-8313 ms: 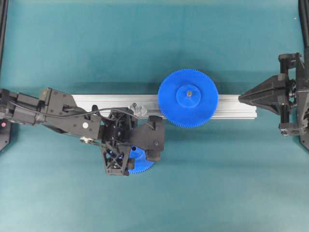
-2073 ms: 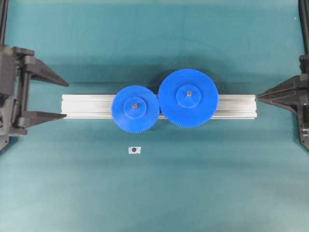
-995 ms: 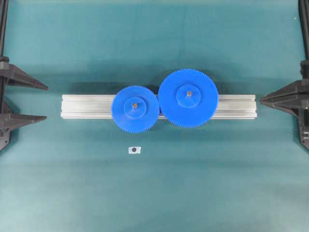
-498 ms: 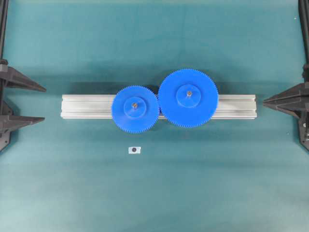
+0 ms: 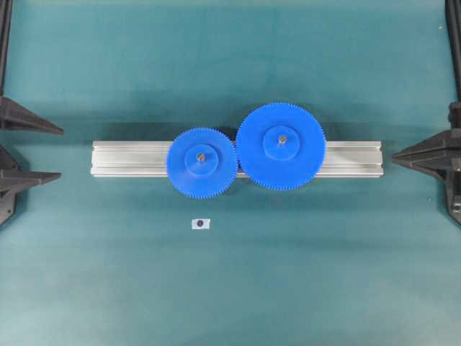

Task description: Insert the small gear onto the shaft.

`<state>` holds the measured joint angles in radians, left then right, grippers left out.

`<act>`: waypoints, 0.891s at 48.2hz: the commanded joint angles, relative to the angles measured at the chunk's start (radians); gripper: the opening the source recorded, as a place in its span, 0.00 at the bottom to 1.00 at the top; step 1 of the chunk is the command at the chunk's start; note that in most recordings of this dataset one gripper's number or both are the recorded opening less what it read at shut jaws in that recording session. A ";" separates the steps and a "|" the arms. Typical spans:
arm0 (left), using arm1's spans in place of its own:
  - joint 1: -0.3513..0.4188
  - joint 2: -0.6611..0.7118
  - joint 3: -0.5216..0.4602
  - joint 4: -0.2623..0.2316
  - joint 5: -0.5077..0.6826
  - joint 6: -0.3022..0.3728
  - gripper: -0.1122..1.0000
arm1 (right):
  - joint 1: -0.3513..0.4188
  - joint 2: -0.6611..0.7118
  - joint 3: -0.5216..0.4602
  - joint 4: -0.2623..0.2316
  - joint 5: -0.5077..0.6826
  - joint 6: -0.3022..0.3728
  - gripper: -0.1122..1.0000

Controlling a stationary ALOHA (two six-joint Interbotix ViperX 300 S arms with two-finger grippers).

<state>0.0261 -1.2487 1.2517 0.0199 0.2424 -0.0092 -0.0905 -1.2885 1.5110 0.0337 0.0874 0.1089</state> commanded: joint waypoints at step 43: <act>-0.002 -0.025 0.199 0.003 -0.149 -0.015 0.87 | 0.000 0.005 0.104 -0.029 -0.181 0.006 0.14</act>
<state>0.0261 -1.2839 1.4557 0.0199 0.1150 -0.0230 -0.0890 -1.2885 1.6045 0.0199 -0.0568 0.1089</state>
